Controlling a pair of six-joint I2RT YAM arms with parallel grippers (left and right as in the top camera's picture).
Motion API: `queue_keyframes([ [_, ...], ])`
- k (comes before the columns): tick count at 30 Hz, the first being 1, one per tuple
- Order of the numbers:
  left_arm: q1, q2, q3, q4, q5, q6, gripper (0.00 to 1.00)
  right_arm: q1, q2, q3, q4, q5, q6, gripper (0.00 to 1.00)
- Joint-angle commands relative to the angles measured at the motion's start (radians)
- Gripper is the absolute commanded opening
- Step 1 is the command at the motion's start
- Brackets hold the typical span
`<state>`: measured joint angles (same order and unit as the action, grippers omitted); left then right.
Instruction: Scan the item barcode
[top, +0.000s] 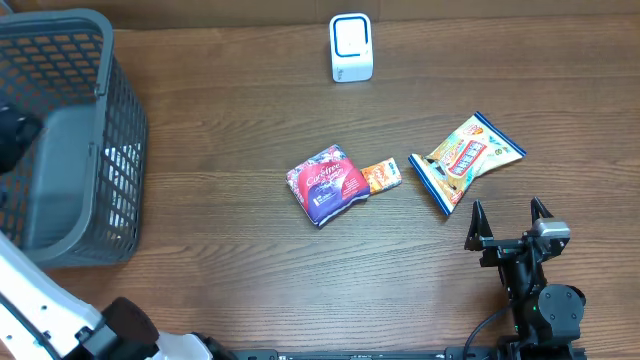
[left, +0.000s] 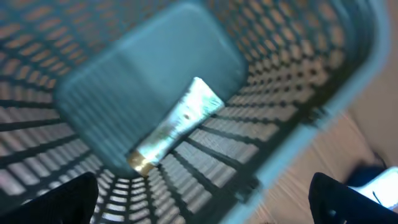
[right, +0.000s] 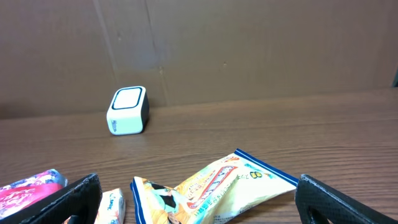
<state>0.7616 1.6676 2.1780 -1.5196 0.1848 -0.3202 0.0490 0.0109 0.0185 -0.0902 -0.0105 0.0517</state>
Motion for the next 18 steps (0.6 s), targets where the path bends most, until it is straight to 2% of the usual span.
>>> queue_keyframes([
  [1,0.095,0.011,-0.003,0.005,0.002,-0.047,1.0,0.001,-0.008,-0.01,0.006,0.01,0.0,1.0],
  [4,0.142,0.018,-0.003,0.015,0.007,-0.046,1.0,0.001,-0.008,-0.01,0.006,0.01,0.0,1.0],
  [10,0.139,0.124,-0.003,0.022,-0.019,-0.023,1.0,0.001,-0.008,-0.01,0.006,0.01,0.0,1.0],
  [18,0.117,0.276,-0.003,-0.014,0.123,0.223,0.98,0.001,-0.008,-0.01,0.006,0.01,0.0,1.0],
])
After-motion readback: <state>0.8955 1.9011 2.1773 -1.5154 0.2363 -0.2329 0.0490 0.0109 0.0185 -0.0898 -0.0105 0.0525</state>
